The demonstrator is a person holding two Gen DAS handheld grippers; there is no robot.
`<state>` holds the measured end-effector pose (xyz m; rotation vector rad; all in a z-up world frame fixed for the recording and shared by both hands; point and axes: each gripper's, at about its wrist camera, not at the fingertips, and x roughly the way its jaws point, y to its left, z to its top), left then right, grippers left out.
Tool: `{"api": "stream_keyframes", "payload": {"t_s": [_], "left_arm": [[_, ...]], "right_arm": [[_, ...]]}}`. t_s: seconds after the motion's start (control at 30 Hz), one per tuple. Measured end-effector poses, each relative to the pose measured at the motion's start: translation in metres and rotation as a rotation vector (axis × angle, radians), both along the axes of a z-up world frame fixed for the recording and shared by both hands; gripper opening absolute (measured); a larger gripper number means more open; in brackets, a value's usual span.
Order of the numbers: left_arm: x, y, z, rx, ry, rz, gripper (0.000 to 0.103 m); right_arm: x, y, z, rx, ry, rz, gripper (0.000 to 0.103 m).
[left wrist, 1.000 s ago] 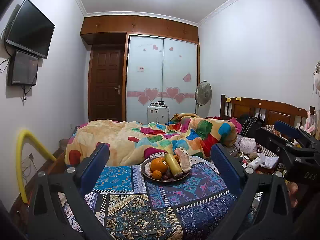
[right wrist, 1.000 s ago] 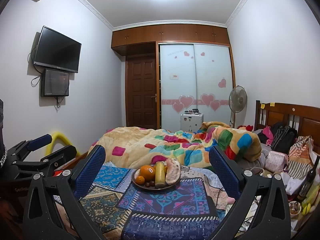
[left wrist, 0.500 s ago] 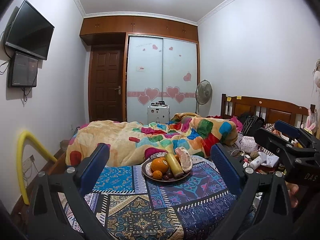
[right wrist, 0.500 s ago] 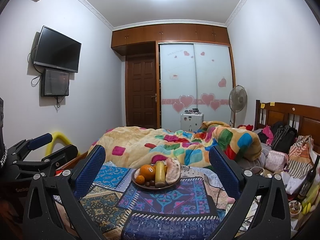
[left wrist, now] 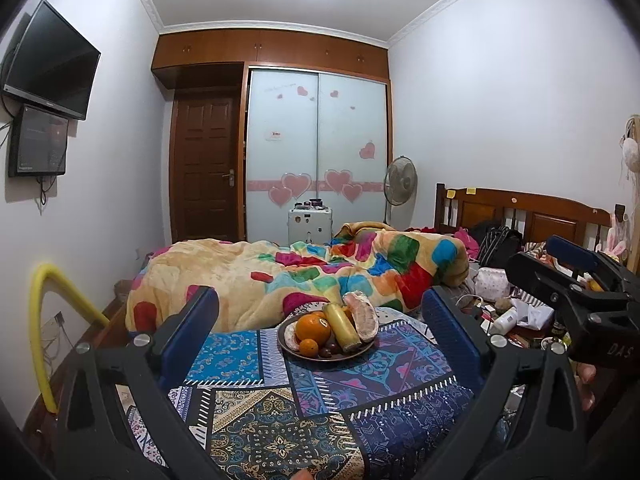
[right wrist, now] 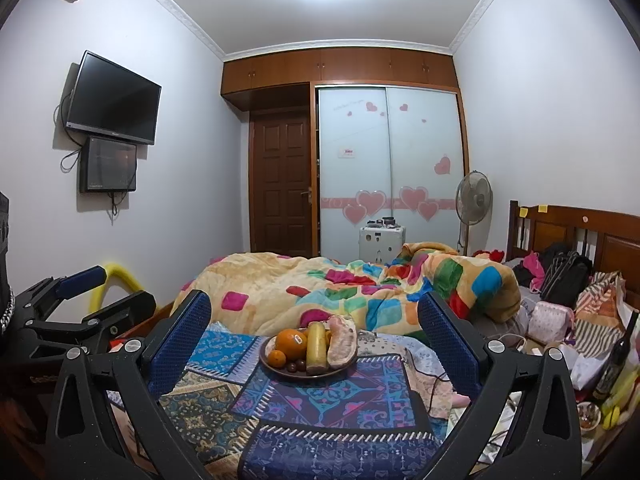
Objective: Organize fruits
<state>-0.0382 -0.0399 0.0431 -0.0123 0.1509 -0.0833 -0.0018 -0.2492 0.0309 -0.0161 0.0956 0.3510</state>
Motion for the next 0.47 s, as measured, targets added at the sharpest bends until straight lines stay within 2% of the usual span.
{"api": "stream_keyframes", "payload": {"t_s": [0.47], "left_arm": [[-0.0028, 0.0042, 0.0017, -0.012, 0.017, -0.015, 0.103]], "right_arm": [[0.0003, -0.0034, 0.0001, 0.013, 0.018, -0.005, 0.103]]}}
